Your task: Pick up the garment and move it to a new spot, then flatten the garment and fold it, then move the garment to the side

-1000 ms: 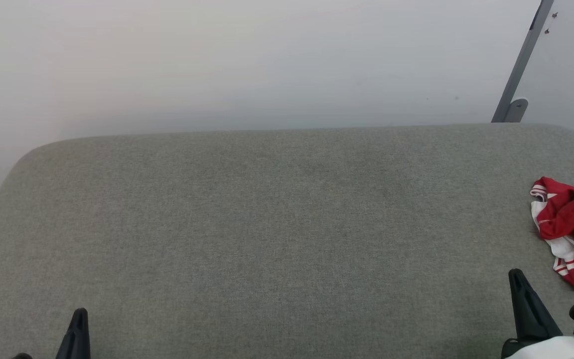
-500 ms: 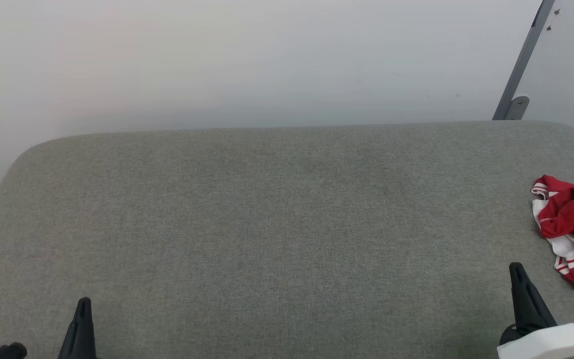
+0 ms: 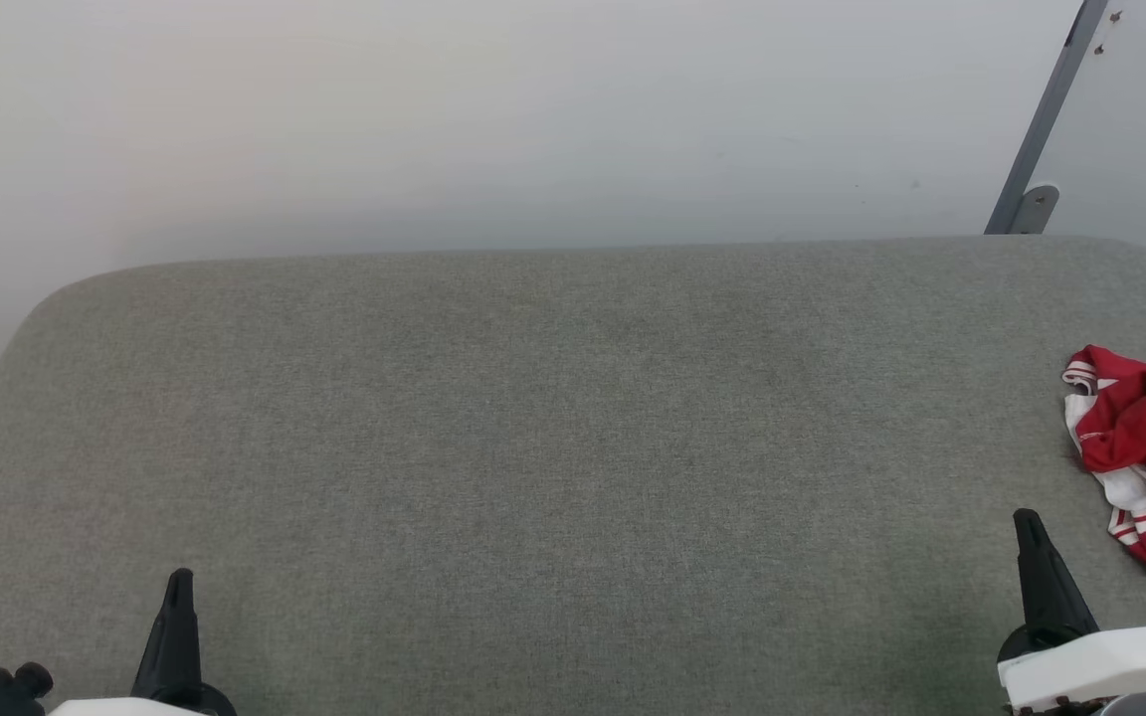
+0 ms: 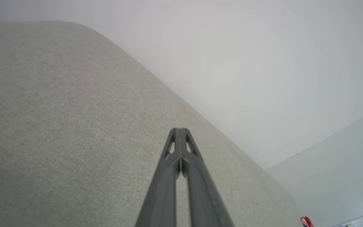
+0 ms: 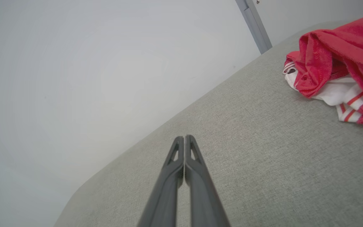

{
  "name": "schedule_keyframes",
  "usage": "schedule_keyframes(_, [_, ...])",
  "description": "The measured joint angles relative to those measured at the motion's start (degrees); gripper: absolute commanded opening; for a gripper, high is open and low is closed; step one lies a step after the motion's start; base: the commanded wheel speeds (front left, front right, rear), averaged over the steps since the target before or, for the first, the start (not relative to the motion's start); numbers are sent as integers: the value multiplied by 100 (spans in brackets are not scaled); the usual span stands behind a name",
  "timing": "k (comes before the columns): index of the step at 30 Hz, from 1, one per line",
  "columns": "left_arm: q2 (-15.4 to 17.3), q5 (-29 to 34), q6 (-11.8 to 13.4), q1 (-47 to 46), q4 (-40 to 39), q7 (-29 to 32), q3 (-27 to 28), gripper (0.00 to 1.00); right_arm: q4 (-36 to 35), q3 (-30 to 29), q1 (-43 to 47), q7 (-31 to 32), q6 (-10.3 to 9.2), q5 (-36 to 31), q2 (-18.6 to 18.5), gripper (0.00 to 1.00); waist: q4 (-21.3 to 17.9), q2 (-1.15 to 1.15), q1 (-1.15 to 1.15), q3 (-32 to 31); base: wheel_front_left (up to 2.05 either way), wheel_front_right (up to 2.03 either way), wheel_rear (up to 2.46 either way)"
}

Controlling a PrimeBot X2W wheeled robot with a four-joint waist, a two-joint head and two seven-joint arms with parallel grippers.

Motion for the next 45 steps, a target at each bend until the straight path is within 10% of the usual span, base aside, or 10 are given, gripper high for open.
schedule_keyframes(45, [-352, -2497, 0, -694, 216, 766, 74, 0, 45, -175, -460, 768, -1, 2709, 309, 0, 11, 0, 0, 148, 0, 0, 0])
